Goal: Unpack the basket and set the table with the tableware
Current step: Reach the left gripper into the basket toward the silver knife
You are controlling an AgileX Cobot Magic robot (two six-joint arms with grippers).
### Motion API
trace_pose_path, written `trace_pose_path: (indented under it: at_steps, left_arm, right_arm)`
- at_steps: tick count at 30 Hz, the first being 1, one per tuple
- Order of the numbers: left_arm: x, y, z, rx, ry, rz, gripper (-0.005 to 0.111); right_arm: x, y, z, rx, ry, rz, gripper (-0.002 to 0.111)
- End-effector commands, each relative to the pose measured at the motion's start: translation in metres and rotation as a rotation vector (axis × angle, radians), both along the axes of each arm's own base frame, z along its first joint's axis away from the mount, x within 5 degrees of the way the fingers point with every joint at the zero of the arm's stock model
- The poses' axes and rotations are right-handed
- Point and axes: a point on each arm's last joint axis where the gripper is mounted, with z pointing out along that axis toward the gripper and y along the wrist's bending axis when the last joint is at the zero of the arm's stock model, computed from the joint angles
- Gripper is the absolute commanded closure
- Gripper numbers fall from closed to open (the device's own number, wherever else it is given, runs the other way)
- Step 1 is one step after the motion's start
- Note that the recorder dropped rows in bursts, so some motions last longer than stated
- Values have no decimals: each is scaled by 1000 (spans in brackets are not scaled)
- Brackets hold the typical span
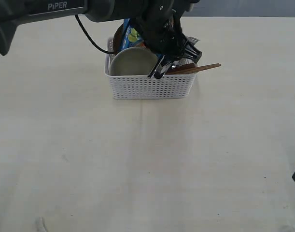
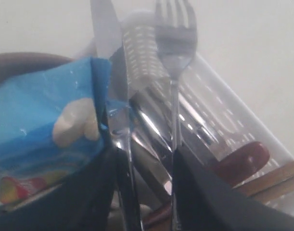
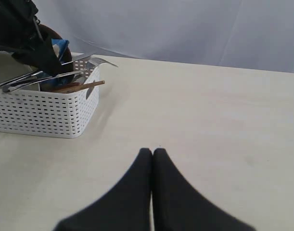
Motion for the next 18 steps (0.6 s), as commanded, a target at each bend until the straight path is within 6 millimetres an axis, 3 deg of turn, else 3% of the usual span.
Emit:
trace_pose_path:
  at_steps: [1, 14, 18]
  left_arm:
    - [5, 1, -7, 5, -3, 12, 71]
    - [6, 4, -7, 21, -11, 52, 77]
    - [5, 5, -7, 29, 1, 55, 92]
  right_arm:
    - [0, 0, 0, 3, -8, 2, 109]
    - [0, 0, 0, 3, -8, 2, 109]
    - [0, 0, 0, 3, -8, 2, 109]
